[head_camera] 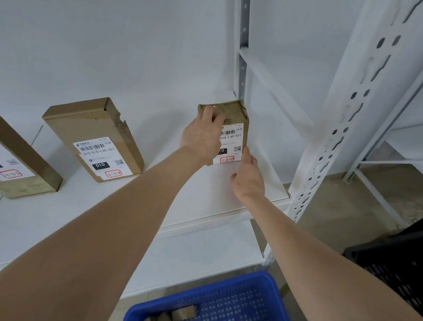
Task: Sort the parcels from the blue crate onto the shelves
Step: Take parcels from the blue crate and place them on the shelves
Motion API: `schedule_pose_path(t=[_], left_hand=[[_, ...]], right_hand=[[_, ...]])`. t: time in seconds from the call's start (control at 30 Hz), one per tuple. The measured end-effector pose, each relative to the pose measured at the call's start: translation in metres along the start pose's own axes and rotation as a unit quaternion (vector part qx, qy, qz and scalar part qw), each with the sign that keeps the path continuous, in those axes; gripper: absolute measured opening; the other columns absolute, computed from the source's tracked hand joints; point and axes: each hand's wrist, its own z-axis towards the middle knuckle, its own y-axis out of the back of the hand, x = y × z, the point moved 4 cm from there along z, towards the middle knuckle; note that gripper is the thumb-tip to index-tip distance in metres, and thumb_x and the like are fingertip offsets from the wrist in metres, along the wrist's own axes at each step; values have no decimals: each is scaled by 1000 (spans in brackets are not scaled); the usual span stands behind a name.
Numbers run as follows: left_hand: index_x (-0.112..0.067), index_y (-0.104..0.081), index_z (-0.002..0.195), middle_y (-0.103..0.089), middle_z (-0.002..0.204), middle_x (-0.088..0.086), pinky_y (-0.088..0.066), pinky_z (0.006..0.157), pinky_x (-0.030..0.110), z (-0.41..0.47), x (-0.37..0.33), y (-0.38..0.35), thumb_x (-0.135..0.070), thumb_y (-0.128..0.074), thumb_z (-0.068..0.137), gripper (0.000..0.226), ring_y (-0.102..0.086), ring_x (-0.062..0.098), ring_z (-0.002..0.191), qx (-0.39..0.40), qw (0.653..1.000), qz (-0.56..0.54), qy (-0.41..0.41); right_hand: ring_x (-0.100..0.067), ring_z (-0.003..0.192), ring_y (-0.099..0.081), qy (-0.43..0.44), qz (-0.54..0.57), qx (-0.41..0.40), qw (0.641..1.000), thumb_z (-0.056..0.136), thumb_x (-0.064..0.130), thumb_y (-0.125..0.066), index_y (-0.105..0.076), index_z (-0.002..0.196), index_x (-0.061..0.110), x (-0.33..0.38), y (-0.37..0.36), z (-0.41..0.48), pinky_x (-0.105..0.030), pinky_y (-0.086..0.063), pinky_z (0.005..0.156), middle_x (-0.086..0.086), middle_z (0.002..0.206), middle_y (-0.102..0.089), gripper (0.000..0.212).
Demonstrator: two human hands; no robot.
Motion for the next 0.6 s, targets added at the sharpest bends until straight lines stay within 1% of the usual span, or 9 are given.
schedule_pose_path(t=[0.1, 0.17, 0.23, 0.33, 0.4, 0.47, 0.53, 0.6], left_hand=[[-16, -30, 142, -34, 139, 6, -41, 87, 32, -9, -1, 3, -6, -57, 83, 65, -40, 25, 122, -4, 1000, -3, -8], [-15, -31, 143, -34, 140, 6, -40, 92, 33, -21, 0, 6, -7, -55, 85, 64, -39, 25, 124, -32, 999, -7, -18], [-14, -35, 141, -35, 140, 7, -41, 91, 35, -41, 0, 8, -8, -53, 86, 58, -40, 26, 122, -53, 998, -7, -21], [-13, -39, 138, -35, 140, 7, -44, 89, 35, -80, 2, 0, -6, -51, 84, 56, -41, 24, 121, -46, 999, -17, -9], [-13, -43, 136, -39, 138, 7, -45, 87, 34, -112, 3, -9, -4, -52, 82, 55, -44, 23, 120, -42, 999, -32, 1], [-12, -46, 135, -42, 136, 8, -46, 85, 34, -145, 4, -21, -3, -54, 82, 54, -47, 24, 117, -33, 999, -38, 4], [-11, -48, 134, -44, 134, 8, -47, 82, 34, -180, 5, -36, -3, -55, 82, 53, -49, 25, 114, -14, 999, -44, 13], [-12, -48, 134, -44, 134, 8, -47, 81, 33, -217, 5, -53, -3, -54, 83, 52, -50, 24, 114, 14, 998, -51, 31]], right_hand=[[-28, 126, -45, 10, -5, -10, 1000, 88, 4, -51, -17, 150, 16, 1, 3, -10, -38, -44, 93, -7, 145, -31, 71], [-27, 129, -40, 19, -28, -18, 999, 88, 6, -52, -21, 149, 16, 2, 6, -18, -38, -43, 94, -7, 144, -31, 69], [-26, 133, -34, 33, -65, -22, 997, 90, 9, -52, -22, 149, 16, 4, 7, -30, -37, -42, 96, -7, 147, -28, 67], [-26, 135, -30, 74, -105, -37, 991, 91, 10, -52, -24, 149, 16, 7, 7, -56, -34, -39, 99, -8, 151, -24, 65], [-26, 136, -30, 112, -122, -41, 985, 90, 10, -51, -27, 148, 15, 8, 3, -78, -34, -39, 99, -9, 152, -24, 63], [-29, 135, -32, 146, -122, -45, 981, 88, 7, -54, -33, 146, 13, 6, -5, -102, -36, -41, 98, -12, 151, -28, 62], [-32, 133, -37, 170, -113, -30, 979, 84, 3, -60, -40, 143, 11, -1, -18, -131, -39, -44, 96, -15, 148, -34, 63], [-34, 128, -45, 181, -110, -13, 977, 76, 0, -68, -47, 137, 10, -13, -37, -160, -40, -51, 90, -17, 143, -41, 65]])
